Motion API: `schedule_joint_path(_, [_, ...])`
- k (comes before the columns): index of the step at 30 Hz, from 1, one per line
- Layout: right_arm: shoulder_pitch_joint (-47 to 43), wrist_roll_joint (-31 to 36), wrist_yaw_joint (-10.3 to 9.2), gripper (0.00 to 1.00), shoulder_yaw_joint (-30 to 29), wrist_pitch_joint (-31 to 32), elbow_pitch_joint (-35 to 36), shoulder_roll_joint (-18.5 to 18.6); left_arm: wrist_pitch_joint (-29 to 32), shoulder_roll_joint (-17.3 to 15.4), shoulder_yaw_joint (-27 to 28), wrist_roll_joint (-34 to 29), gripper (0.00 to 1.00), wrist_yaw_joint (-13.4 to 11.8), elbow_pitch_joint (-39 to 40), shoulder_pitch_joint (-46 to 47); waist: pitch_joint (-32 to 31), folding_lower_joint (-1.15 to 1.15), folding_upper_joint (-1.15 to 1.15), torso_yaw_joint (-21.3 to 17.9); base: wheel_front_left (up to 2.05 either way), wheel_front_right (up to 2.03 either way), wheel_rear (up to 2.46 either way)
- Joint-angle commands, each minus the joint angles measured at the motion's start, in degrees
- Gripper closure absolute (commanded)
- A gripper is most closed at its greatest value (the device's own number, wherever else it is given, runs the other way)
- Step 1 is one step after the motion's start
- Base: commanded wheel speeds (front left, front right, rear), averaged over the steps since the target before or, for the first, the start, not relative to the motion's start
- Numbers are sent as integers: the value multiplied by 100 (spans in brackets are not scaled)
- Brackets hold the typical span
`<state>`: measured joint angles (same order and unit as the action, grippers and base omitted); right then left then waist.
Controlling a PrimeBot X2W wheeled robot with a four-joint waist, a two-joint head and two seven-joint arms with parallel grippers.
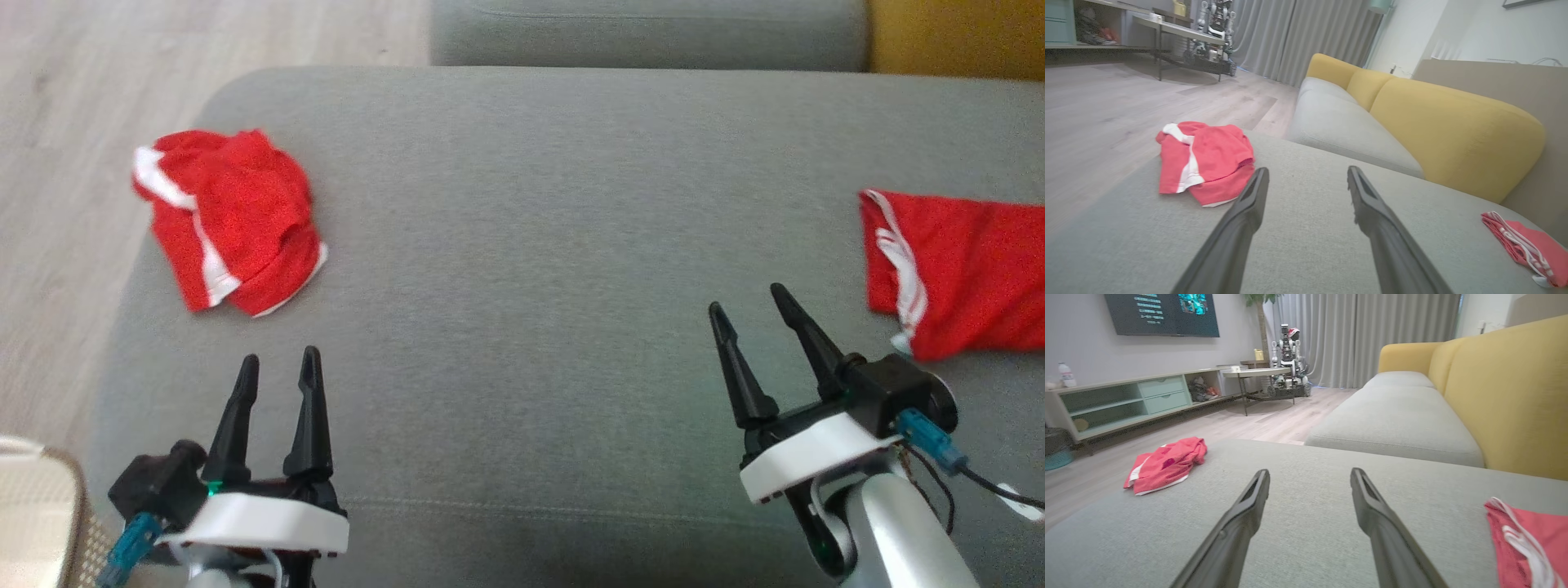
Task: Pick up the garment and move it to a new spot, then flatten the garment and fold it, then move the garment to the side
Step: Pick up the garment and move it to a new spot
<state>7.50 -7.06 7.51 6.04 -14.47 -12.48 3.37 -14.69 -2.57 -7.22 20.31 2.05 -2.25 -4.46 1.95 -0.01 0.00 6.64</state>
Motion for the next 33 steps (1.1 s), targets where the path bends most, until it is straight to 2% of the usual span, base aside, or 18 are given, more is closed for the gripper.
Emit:
schedule_joint_path(1, [86, -5, -2, 0, 173, -52, 157, -49, -31, -31, 157, 15, 0, -5, 160, 262, -32, 1, 0, 281, 0, 0, 0])
schedule_joint_path(16, [-59, -78, -2, 0, 439, -52, 34, -49, -31, -31, 262, -30, 0, -31, 168, 76, -191, 1, 0, 1488, 0, 0, 0])
schedule_joint_path(23, [-132, -118, -2, 0, 489, -52, -28, -49, -31, -31, 311, -93, 0, -25, 171, -16, -291, 1, 0, 1721, 0, 0, 0])
schedule_joint_path(33, [-168, -183, -2, 0, 557, -52, -73, -49, -31, -31, 414, -116, 0, -26, 181, -80, -370, 1, 0, 1704, 0, 0, 0])
